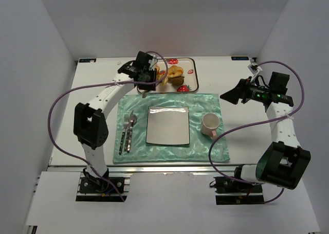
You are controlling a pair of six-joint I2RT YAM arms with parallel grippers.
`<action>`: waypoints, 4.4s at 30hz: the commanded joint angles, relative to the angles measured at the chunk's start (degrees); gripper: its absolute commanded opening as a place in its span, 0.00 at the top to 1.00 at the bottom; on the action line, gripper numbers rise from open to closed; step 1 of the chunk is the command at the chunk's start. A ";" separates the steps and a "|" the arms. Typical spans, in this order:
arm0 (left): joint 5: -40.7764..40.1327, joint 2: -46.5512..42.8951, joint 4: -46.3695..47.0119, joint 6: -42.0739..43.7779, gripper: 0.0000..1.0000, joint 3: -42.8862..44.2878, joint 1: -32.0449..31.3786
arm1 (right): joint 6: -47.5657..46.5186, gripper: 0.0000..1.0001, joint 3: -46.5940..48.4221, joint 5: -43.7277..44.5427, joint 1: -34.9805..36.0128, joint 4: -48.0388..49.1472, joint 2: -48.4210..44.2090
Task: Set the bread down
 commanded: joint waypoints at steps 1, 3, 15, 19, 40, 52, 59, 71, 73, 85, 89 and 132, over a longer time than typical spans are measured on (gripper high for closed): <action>1.20 -8.73 0.21 -1.04 0.66 0.97 -0.18 | 0.36 0.11 0.16 -1.75 -0.44 1.64 -1.06; 1.65 -10.85 0.56 -1.57 0.66 -1.23 -0.18 | 0.36 0.11 0.25 -1.74 -0.44 1.73 -0.97; 9.82 -32.56 -1.99 -4.64 0.67 -26.71 -0.27 | 1.32 0.11 0.25 -2.18 -0.44 2.34 -0.27; 10.35 -34.15 0.02 -5.70 0.66 -32.26 -0.71 | 1.67 0.11 0.60 -2.62 -0.44 2.26 -0.10; 6.05 -34.24 -3.92 -4.03 0.36 -33.33 -3.96 | 1.15 0.11 0.60 -2.45 -0.44 1.64 -0.36; 3.75 -26.17 -1.56 -2.10 0.39 -18.91 -3.96 | 1.50 0.11 0.52 -2.89 -0.44 2.08 -0.18; 4.29 -13.79 3.98 -3.94 0.40 -11.89 -3.96 | 1.32 0.11 0.08 -2.71 -0.44 2.26 -0.71; 5.52 3.47 0.91 -3.68 0.39 6.49 -3.96 | 1.15 0.11 0.08 -2.19 -0.53 2.70 -0.62; 5.78 4.08 0.82 -3.42 0.39 6.50 -3.96 | 1.06 0.11 -0.10 -2.10 -0.44 2.70 -0.62; 5.34 -2.86 2.14 -4.21 0.39 0.52 -3.96 | 1.06 0.11 -0.45 -2.01 -0.44 2.70 -0.71; 4.99 -5.58 1.88 -4.82 0.39 -0.62 -3.96 | 1.32 0.11 -0.54 -2.18 -0.44 2.87 -0.62; 6.40 12.26 -5.59 -9.48 0.35 19.06 -5.45 | 1.32 0.11 -2.12 -2.54 -0.44 3.58 -1.15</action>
